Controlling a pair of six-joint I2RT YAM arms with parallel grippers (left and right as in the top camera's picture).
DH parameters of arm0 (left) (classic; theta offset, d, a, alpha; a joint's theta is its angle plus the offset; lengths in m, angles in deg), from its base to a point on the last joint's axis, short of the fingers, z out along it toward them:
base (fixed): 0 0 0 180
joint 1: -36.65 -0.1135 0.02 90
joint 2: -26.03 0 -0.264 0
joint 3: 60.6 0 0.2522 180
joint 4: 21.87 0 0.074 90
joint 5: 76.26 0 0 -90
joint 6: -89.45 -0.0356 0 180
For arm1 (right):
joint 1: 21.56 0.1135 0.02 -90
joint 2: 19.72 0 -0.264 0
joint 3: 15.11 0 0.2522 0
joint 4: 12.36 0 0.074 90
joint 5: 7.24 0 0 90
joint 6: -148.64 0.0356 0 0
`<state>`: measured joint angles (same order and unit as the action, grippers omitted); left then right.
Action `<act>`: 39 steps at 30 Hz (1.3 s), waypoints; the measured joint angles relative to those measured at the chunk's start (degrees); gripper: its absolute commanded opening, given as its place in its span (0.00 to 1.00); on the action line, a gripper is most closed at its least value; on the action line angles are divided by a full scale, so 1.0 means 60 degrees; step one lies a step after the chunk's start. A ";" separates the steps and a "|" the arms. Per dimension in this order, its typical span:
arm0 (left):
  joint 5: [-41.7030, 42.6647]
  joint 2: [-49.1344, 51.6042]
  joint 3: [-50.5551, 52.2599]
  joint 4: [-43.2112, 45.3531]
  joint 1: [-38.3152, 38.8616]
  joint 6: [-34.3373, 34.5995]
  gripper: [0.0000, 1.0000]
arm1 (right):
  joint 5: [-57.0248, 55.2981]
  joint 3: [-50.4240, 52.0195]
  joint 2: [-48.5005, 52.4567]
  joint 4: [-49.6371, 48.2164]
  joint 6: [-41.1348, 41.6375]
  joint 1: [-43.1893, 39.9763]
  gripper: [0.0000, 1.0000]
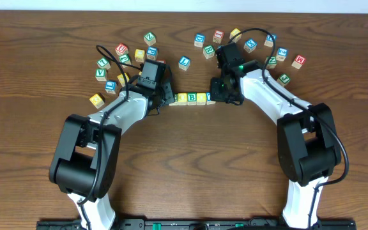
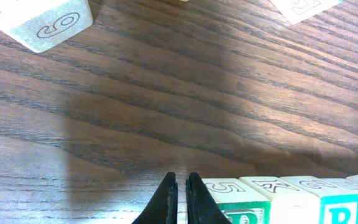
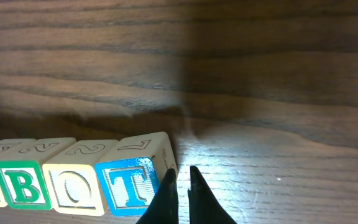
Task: Spell out ROBOT
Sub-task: 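Raise the right gripper and move it to the right of the blue T, then push the blue T leftward against the row with the right gripper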
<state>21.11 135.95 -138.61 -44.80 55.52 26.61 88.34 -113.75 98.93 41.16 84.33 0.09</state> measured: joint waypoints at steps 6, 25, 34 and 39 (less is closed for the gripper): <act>0.0000 0.0000 0.0000 0.0000 0.0000 0.0000 0.07 | 0.0306 0.0004 0.0007 -0.0044 -0.0291 -0.0066 0.03; 0.0000 0.0000 0.0000 0.0000 0.0000 0.0004 0.07 | 0.0437 0.0004 0.0004 -0.0033 -0.0379 -0.0066 0.03; 0.0153 0.0000 0.0000 0.0051 0.0000 -0.0011 0.08 | 0.0444 0.0004 0.0004 -0.0033 -0.0382 -0.0066 0.02; 0.0215 0.0000 0.0000 0.0069 0.0000 -0.0015 0.08 | 0.0444 0.0004 0.0004 -0.0033 -0.0382 -0.0066 0.02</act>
<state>22.40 135.95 -138.61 -44.39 55.52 26.52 91.01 -113.73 98.95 40.97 82.04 -0.30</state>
